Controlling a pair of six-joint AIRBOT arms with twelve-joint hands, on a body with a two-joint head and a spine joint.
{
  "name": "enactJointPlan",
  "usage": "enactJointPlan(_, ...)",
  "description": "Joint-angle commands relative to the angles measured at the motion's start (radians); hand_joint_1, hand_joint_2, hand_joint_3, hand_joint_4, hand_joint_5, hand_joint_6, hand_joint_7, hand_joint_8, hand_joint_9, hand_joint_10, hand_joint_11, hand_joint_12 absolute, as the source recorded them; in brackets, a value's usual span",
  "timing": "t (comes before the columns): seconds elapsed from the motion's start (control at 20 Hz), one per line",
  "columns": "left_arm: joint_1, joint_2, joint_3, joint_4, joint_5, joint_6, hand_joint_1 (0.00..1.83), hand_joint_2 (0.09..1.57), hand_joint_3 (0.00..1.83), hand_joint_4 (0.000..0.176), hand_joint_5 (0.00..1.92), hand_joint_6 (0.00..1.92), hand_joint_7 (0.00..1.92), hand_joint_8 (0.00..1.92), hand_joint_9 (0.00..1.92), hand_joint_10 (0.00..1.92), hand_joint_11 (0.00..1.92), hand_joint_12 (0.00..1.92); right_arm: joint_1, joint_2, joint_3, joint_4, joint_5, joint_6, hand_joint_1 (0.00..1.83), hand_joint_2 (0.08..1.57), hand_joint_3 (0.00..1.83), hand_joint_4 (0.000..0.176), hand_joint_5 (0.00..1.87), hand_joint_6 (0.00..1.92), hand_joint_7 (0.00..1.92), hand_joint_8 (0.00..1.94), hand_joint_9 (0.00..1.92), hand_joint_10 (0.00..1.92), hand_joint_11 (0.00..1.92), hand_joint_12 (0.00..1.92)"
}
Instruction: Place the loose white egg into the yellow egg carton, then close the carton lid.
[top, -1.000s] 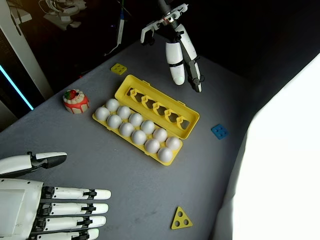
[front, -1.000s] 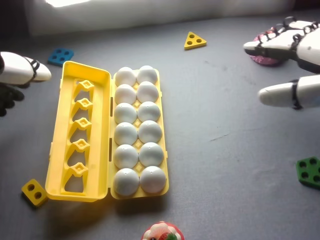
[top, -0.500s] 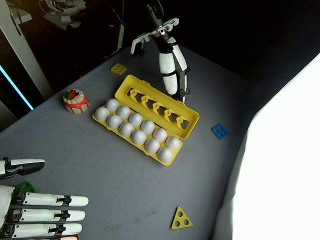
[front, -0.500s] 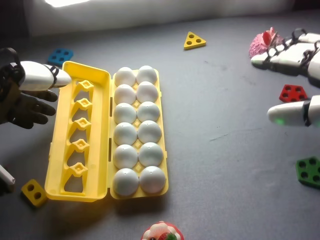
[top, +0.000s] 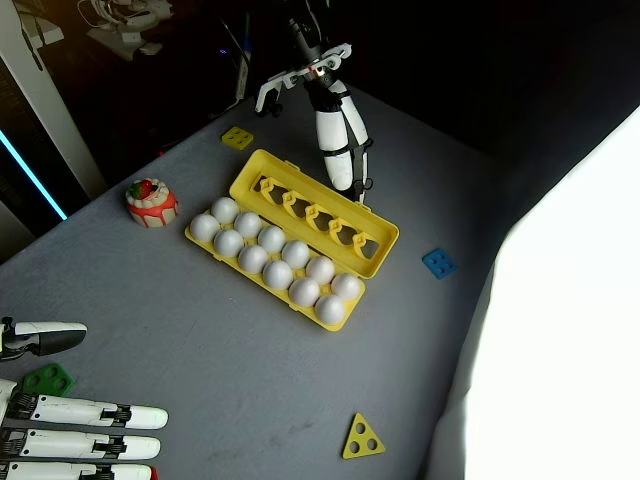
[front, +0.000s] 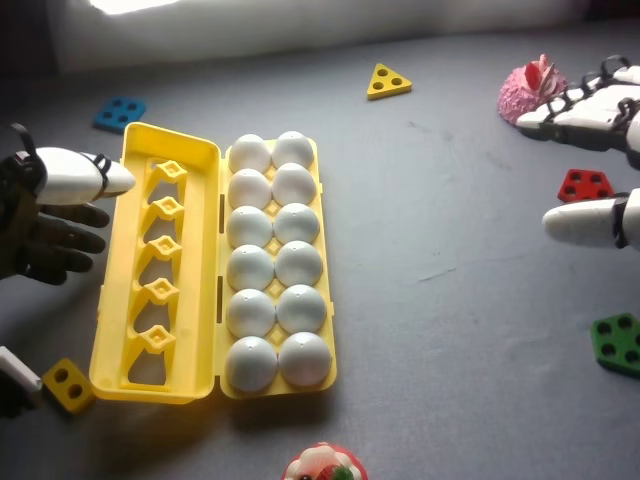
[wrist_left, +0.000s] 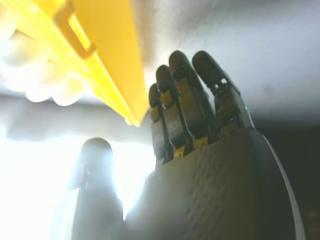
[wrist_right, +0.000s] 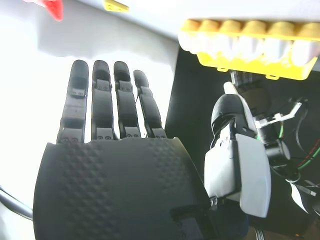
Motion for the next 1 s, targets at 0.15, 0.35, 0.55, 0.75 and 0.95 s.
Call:
enactJointPlan(0.15, 0.013, -0.011, -0.013, 0.038, 0.001, -0.066, 0.16, 1.32, 0.0, 0.001, 0.41, 0.0, 0.5, 0.0, 0.48, 0.07, 0.0, 1.19, 0.004, 0.006, -0.002, 0.011, 0.112, -0.003, 0.0, 1.15, 0.0, 0.0, 0.2, 0.0, 0.25, 0.0, 0.22, 0.0, 0.0, 0.47)
enactJointPlan(0.35, 0.013, -0.016, -0.019, 0.038, 0.001, -0.079, 0.2, 1.31, 0.0, 0.0, 0.42, 0.0, 0.5, 0.0, 0.47, 0.07, 0.0, 1.2, 0.004, 0.006, -0.002, 0.011, 0.112, -0.003, 0.02, 1.15, 0.0, 0.0, 0.18, 0.0, 0.26, 0.0, 0.22, 0.0, 0.0, 0.49)
enactJointPlan(0.55, -0.008, -0.016, -0.021, 0.038, 0.001, -0.075, 0.2, 1.31, 0.0, 0.011, 0.39, 0.0, 0.5, 0.0, 0.46, 0.07, 0.0, 1.21, 0.004, 0.005, -0.002, 0.011, 0.112, -0.004, 0.01, 1.16, 0.0, 0.0, 0.19, 0.0, 0.26, 0.0, 0.22, 0.0, 0.0, 0.49)
enactJointPlan(0.75, -0.06, -0.017, -0.025, 0.038, 0.0, -0.045, 0.23, 1.3, 0.0, 0.008, 0.43, 0.01, 0.51, 0.01, 0.47, 0.08, 0.0, 1.2, 0.004, 0.004, -0.002, 0.011, 0.112, -0.006, 0.0, 1.16, 0.0, 0.0, 0.17, 0.01, 0.25, 0.01, 0.21, 0.0, 0.0, 0.56)
enactJointPlan(0.95, -0.164, -0.017, -0.033, 0.038, -0.038, 0.016, 0.19, 1.31, 0.0, 0.007, 0.42, 0.0, 0.52, 0.0, 0.46, 0.07, 0.0, 1.17, 0.004, 0.003, -0.002, 0.011, 0.112, -0.006, 0.0, 1.17, 0.0, 0.0, 0.18, 0.0, 0.25, 0.0, 0.23, 0.01, 0.0, 0.61)
